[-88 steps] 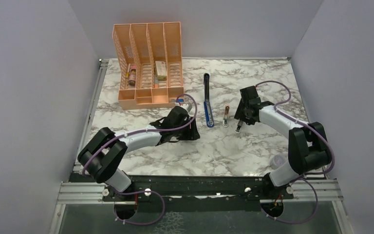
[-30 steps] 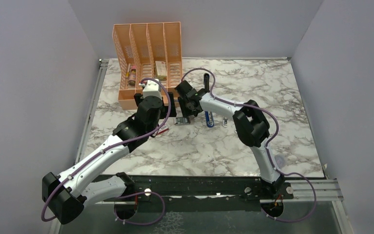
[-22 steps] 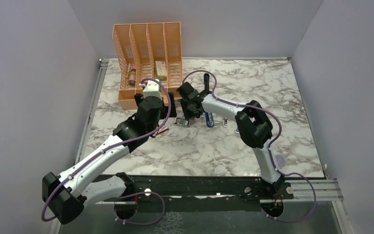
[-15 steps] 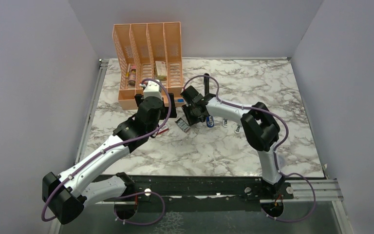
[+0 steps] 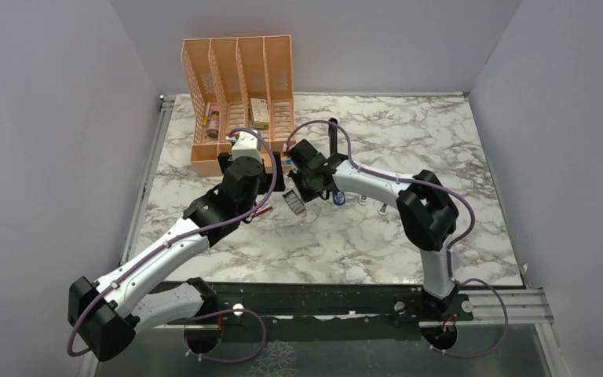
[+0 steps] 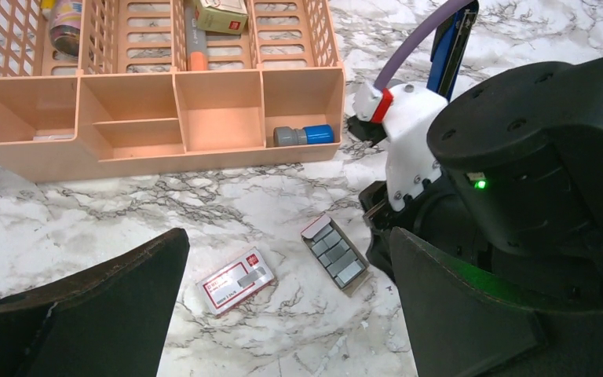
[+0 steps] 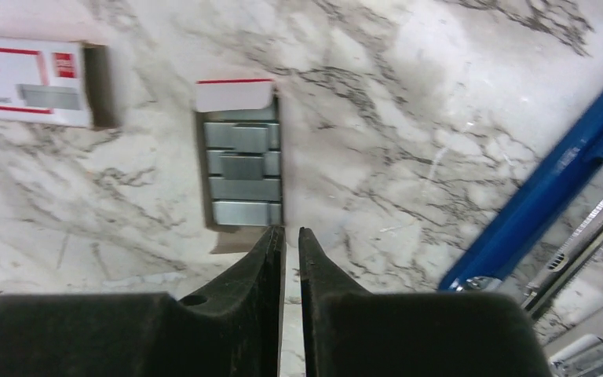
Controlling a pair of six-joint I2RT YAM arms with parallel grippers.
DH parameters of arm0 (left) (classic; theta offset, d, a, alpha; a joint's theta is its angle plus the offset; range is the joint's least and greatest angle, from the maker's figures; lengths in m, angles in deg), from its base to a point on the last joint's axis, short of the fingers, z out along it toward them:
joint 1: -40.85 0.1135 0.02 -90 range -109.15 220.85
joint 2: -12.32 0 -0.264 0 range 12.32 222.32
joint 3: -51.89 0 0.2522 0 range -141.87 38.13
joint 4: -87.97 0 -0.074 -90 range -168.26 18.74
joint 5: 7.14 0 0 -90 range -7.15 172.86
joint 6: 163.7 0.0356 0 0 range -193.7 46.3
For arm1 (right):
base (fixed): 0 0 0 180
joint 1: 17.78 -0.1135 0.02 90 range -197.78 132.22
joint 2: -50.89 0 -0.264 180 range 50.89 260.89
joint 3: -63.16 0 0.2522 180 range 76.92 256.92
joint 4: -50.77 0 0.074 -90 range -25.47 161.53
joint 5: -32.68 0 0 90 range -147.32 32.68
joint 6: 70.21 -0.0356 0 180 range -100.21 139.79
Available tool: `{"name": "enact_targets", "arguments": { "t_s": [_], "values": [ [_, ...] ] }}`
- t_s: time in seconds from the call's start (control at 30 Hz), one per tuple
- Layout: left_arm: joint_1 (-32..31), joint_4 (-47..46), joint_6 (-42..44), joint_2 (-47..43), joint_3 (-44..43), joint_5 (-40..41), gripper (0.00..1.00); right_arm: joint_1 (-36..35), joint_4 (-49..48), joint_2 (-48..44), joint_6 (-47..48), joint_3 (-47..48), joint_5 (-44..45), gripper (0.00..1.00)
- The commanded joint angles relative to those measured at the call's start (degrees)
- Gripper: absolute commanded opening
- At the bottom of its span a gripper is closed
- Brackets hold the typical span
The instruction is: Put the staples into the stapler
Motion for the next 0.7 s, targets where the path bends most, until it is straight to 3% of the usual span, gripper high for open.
{"name": "enact_targets", "arguments": {
  "t_s": [0.0, 0.3, 0.67],
  "values": [
    [0.16, -0.96, -0.08, -0.94, 0.67, -0.02, 0.99, -2.92, -1.53, -0.50, 2.94, 2.29, 1.45, 0.20],
    [0.11, -1.01, -0.08, -0.52, 0.80, -0.04, 0.99, -4.39, -0.40, 3.30, 3.28, 4.70, 3.03, 0.39],
    [0.14, -1.01, -0.34, -0.06, 0.96, 0.26, 0.99, -4.43, 0.91, 5.94, 3.63, 6.40, 3.16, 0.40]
  ]
}}
